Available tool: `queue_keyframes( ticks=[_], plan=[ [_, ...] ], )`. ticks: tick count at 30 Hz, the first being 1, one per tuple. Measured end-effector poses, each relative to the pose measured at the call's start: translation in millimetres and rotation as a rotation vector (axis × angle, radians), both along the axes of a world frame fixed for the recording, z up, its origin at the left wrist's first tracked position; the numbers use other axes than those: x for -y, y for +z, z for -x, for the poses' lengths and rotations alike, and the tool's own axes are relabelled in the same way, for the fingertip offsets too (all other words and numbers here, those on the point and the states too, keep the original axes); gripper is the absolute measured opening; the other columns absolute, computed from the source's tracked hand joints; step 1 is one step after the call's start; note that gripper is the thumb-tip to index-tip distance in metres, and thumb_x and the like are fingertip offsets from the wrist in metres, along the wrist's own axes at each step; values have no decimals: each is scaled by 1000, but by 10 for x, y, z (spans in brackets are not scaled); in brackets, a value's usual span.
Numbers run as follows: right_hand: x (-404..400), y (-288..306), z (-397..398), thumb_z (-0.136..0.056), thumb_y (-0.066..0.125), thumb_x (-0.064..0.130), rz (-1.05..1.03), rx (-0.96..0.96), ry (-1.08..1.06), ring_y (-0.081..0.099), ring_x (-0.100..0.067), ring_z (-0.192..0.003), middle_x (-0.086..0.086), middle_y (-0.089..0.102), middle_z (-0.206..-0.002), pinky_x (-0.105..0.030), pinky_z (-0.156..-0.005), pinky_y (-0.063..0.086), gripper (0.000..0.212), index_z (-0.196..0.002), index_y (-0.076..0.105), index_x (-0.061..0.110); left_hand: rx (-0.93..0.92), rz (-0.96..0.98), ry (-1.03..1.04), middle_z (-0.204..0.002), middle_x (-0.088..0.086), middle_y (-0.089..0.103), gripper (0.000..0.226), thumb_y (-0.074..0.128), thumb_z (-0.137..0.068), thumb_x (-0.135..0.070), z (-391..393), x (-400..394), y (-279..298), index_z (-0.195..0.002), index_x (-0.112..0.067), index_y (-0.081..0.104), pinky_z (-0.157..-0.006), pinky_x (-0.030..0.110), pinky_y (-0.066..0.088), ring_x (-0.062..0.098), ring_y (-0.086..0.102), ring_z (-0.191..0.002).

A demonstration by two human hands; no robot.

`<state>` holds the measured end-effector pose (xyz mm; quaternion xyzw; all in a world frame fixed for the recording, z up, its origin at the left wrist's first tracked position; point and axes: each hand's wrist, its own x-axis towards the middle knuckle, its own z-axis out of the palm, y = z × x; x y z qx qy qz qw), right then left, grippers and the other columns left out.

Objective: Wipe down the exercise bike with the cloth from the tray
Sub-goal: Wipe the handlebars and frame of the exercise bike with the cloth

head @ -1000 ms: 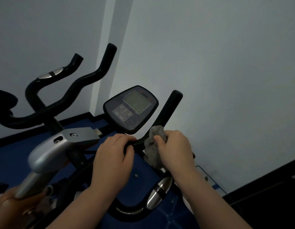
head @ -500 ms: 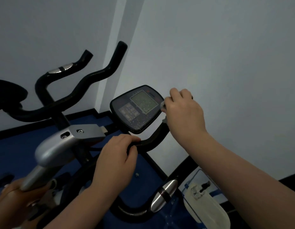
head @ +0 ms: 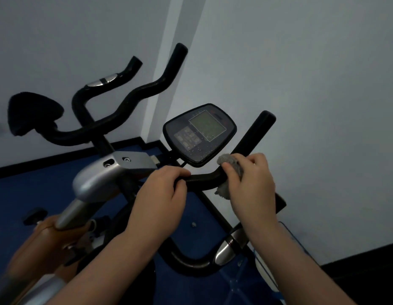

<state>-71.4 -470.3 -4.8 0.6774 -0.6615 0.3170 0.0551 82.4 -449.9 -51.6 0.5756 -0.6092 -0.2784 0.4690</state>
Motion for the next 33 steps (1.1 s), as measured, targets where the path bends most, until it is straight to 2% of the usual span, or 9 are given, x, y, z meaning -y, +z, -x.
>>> queue_keyframes(
  ticks=[2, 8, 13, 16, 19, 24, 26, 30, 33],
  plan=[
    [-47, -118, -61, -92, 59, 28, 26, 92, -10, 45, -1, -68, 7, 43, -97, -2, -59, 35, 23, -109, 68, 16, 62, -5, 19, -104, -21, 56, 26, 47, -94, -22, -99, -67, -3, -113, -31, 62, -83, 19, 36, -2, 48, -100],
    [-209, -294, -419, -87, 66, 26, 63, 64, 76, 42, 1, -71, 9, 46, -96, 2, -58, 30, 17, -103, 68, 19, 135, -51, 102, -108, -14, 63, 28, 45, -92, -25, -369, -267, -13, -112, -29, 64, -88, 32, 47, 6, 55, -101],
    [-210, -217, -494, -88, 62, 35, -112, 153, 260, 47, -1, -74, 11, 47, -93, -2, -65, 36, 27, -110, 69, 20, 249, -74, 154, -103, -20, 61, 32, 39, -90, -32, -475, -453, -87, -113, -34, 62, -70, 19, 37, -5, 50, -84],
    [-119, 39, -236, -86, 65, 32, 16, 119, 242, 50, -3, -74, 10, 48, -91, -9, -72, 42, 28, -109, 69, 18, 182, -105, 240, -88, -25, 58, 25, 43, -92, -30, -541, -545, -157, -106, -37, 62, -62, 9, 32, -16, 50, -80],
    [-76, 67, -166, -88, 65, 27, 42, -51, 150, 49, -11, -72, 1, 50, -97, -23, -66, 41, 24, -107, 70, 13, 112, -107, 315, -85, -24, 59, 23, 44, -93, -28, -546, -593, -222, -102, -38, 62, -61, 9, 33, -16, 51, -80],
    [-191, -212, -457, -88, 64, 27, 7, -102, 198, 40, -6, -62, 6, 43, -93, -4, -54, 23, 21, -103, 70, 13, -98, -133, 383, -85, -22, 62, 22, 44, -94, -29, -574, -668, -381, -96, -38, 64, -64, 19, 43, -11, 54, -86],
    [-201, -260, -498, -87, 64, 27, 12, -41, 218, 40, -2, -59, 8, 42, -93, -3, -50, 30, 22, -104, 70, 14, -154, -118, 417, -83, -21, 64, 23, 43, -94, -29, -563, -706, -426, -93, -37, 65, -64, 15, 41, -11, 55, -86],
    [-313, -418, -752, -88, 64, 29, -45, 30, 388, 45, 4, -66, 7, 48, -97, 0, -62, 40, 27, -110, 68, 15, -254, -94, 453, -83, -23, 65, 24, 45, -95, -28, -552, -744, -499, -87, -36, 66, -67, 5, 40, -11, 57, -87],
    [-327, -484, -873, -88, 65, 28, -107, 48, 467, 49, -1, -70, 5, 50, -97, -5, -64, 44, 26, -110, 68, 14, -307, -114, 462, -89, -21, 67, 29, 39, -93, -37, -545, -764, -553, -91, -34, 67, -76, 19, 45, -7, 59, -88]
  ],
)
